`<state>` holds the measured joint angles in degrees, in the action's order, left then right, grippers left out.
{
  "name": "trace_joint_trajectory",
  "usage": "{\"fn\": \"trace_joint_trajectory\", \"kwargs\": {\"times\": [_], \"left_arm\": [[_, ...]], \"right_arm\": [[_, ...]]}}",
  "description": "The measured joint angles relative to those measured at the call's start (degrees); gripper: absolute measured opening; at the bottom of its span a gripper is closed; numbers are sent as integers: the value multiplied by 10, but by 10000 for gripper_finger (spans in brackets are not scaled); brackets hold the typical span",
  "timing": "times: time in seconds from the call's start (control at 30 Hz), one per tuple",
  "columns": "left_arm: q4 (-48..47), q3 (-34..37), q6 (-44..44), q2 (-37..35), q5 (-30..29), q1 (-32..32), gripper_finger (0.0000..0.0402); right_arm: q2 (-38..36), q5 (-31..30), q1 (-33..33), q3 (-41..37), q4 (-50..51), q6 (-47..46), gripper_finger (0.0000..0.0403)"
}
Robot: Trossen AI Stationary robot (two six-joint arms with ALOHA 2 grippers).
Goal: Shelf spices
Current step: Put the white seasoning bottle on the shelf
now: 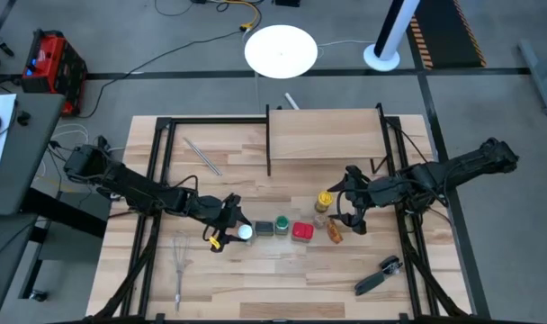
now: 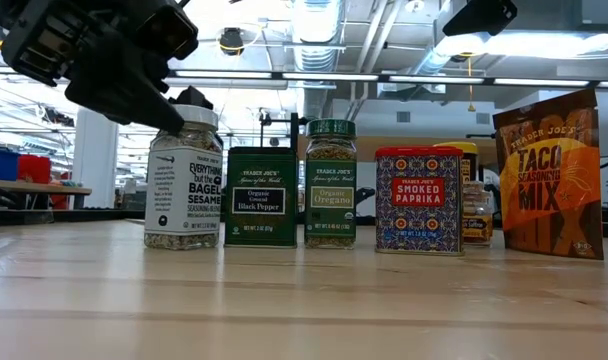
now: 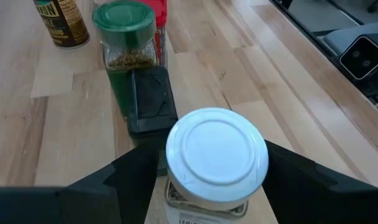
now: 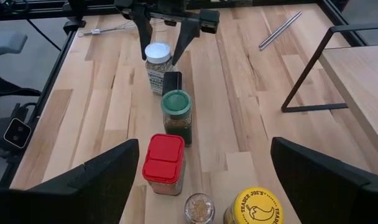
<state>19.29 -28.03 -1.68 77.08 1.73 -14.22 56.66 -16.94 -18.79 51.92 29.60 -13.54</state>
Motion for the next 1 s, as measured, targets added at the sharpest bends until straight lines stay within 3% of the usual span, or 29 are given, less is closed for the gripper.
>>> {"fn": "trace_joint_trajectory", "kwargs": {"times": [0.3, 0.67, 0.9, 1.0], "left_arm": [[8, 0, 1, 0, 0, 0, 180], [6, 0, 9, -10, 10, 0, 180], [1, -3, 41, -88, 58, 0, 179], [-62, -43, 69, -130, 72, 4, 179]], "right_arm": [[0, 0, 0, 0, 0, 0, 366], [0, 0, 0, 0, 0, 0, 366], [0, 0, 0, 0, 0, 0, 366], [0, 0, 0, 0, 1, 0, 366]]}}
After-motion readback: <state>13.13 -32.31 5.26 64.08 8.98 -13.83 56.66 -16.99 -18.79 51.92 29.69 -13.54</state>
